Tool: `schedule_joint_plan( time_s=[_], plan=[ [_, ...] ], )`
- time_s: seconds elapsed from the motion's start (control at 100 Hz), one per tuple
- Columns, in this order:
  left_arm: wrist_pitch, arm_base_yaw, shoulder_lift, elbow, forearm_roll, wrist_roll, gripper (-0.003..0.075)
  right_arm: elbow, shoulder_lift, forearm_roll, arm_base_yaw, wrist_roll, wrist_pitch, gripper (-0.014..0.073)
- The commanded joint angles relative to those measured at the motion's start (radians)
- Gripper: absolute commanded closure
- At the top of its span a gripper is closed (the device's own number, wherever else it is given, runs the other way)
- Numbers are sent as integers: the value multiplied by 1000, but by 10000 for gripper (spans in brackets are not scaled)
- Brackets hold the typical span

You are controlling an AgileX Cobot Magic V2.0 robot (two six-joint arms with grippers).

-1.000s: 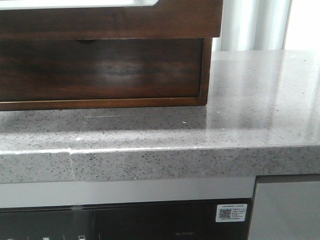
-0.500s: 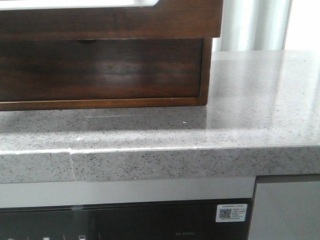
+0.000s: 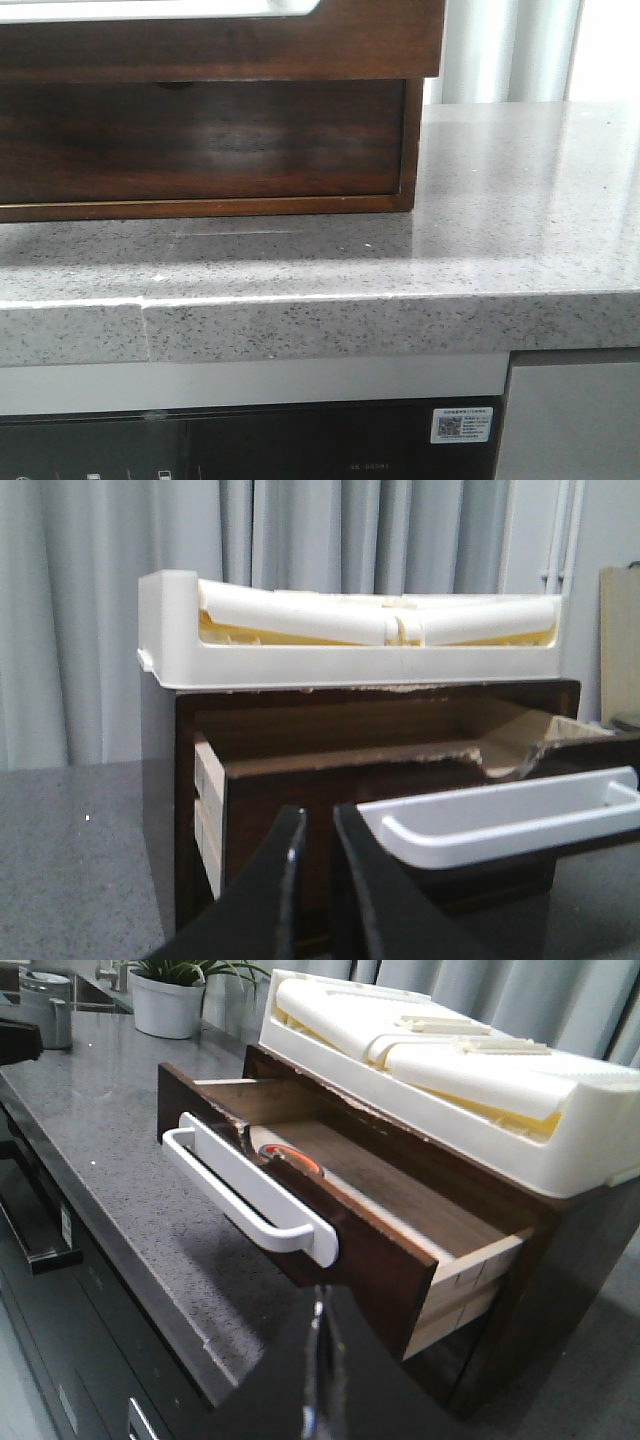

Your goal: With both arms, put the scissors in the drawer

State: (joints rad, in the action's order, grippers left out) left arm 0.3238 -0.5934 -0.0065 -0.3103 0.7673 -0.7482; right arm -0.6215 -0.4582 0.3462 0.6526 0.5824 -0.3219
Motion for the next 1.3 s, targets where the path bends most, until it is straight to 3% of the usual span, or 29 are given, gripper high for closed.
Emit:
schedule_joint_plan(
  time_s=[0.0,0.38,1.08,1.199,1.289],
  plan=[
    [-56,-7,-30,9,-1,25,717,67,95,36,-7,-8,136,696],
    [-52,-7,-30,53,-25,48,717,320,423,35,-7,-8,101,699],
    [-63,-7,-26,81,-15,48,717,390,433,35,-7,-8,82,699],
    [-92,22,-26,115,85,36,717,390,433,35,-7,-8,80,699],
    [-114,71,-26,130,72,36,717,390,433,35,-7,-8,80,699]
  ],
)
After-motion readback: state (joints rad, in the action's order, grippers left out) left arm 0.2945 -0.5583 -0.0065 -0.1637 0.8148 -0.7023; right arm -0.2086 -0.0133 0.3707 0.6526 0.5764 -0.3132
